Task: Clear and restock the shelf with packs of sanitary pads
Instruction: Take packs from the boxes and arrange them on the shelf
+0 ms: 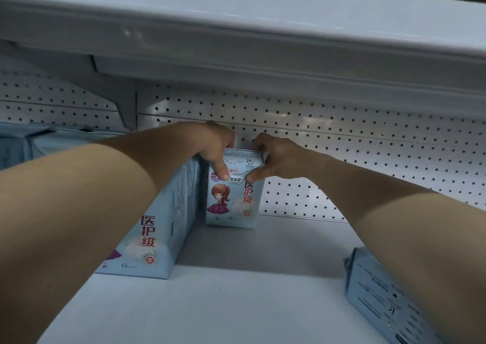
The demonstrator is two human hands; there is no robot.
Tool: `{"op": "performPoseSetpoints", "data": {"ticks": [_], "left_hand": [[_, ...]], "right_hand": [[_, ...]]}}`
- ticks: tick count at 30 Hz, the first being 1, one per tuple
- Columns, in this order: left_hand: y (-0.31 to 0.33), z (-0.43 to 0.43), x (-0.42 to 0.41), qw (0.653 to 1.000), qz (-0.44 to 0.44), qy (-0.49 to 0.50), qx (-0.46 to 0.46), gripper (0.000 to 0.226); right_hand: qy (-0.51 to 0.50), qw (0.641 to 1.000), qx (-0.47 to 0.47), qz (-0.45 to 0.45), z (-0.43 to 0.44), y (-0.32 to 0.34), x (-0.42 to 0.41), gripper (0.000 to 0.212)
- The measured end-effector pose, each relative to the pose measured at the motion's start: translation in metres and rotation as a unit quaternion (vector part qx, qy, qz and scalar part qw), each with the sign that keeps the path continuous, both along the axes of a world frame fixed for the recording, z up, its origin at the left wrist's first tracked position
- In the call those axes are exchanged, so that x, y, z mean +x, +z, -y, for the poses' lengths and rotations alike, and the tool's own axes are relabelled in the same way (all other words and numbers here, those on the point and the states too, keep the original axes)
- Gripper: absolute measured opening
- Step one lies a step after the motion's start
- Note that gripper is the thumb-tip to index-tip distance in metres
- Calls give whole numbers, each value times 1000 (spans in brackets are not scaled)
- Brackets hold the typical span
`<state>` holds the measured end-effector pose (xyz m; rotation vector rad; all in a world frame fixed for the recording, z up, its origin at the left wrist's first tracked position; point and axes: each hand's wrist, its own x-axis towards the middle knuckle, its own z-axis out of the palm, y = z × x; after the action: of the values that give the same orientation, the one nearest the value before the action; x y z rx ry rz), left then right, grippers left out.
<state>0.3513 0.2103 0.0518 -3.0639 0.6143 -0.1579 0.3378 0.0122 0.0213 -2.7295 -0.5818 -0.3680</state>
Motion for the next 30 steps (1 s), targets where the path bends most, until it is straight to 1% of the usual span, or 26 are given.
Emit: {"op": "performPoseSetpoints", "data": {"ticks": [4,8,12,16,18,21,24,27,30], "left_hand": [[-5,-2,4,1000,16,6,6,82],[-11,-3,11,998,49,27,18,83],[-14,-5,14,999,33,28,23,79],[-11,-4,11,998,26,40,30,79],[-10,-4,9,998,26,43,28,82],[-5,-4,2,998,29,49,28,93],[0,-3,-8,998,32,56,26,97],[-3,1,-23,996,71,52,19,92],[-12,10,-47,989,145,26,5,81]], "right_hand": [[-7,1000,-18,11,-6,-3,8,63],[-24,999,-6,37,-15,-6,14,65],[-36,999,-6,31,-16,-9,15,64],[-40,998,-26,34,-16,-10,13,64],[-41,998,-37,38,-15,-9,11,67],[-38,997,-52,45,-10,-7,5,75],[-40,998,-34,42,1,-3,-10,83],[-53,998,-22,30,18,-1,-32,80],[-73,997,-22,11,39,0,-59,73]]}}
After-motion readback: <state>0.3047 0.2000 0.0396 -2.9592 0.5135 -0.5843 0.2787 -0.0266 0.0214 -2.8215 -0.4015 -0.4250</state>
